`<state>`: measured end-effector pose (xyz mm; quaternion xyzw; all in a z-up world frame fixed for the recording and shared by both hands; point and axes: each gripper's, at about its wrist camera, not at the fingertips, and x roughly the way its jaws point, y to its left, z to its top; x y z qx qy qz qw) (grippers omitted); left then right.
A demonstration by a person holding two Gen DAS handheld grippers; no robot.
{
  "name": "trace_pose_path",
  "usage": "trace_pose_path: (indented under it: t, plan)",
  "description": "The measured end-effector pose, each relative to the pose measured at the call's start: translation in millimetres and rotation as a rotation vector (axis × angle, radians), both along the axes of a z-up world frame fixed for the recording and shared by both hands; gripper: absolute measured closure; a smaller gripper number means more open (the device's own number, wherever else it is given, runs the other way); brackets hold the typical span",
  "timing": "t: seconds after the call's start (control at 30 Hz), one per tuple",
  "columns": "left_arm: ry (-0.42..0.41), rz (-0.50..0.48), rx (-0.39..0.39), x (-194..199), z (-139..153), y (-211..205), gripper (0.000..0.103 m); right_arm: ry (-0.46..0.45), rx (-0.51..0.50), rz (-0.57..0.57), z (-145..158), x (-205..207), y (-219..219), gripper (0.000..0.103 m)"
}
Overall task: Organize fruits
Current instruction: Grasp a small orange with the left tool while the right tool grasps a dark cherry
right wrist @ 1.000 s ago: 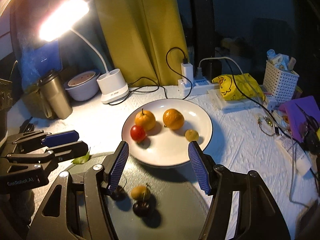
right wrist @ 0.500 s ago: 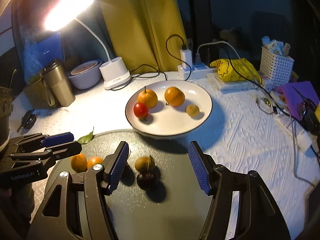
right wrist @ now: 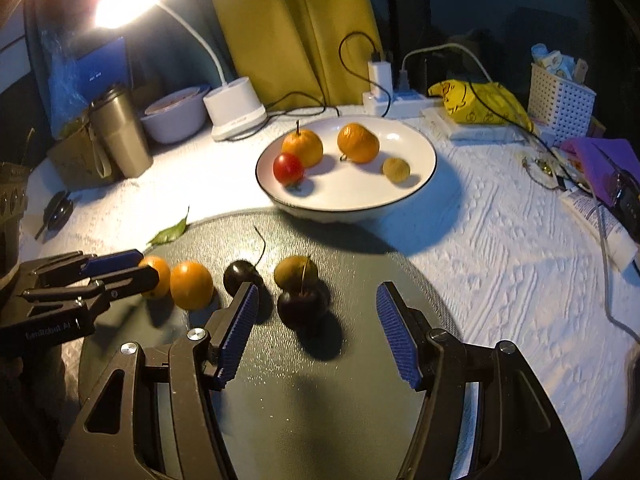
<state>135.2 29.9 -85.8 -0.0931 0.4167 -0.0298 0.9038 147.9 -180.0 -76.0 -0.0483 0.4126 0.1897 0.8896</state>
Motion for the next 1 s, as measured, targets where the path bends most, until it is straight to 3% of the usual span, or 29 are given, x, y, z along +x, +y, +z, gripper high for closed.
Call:
trace_pose_path:
  t: [0.2, 0.53, 1.0]
  plan:
    - [0.003, -0.017, 0.016, 2.7, -0.2, -4.2, 0.063, 0.025, -0.019, 0.024, -7.6, 0.1, 6.8, 0.042]
    - [0.011, -0.041, 0.015, 6.4, -6.2, -8.9, 0.063, 0.053, -0.038, 0.041, -18.3, 6.2, 13.8, 0.071]
    - [-0.009, -0.074, -0.002, 5.5, -5.5, -10.1, 0.066, 0.021, -0.033, 0.034, -6.7, 6.5, 8.3, 0.072]
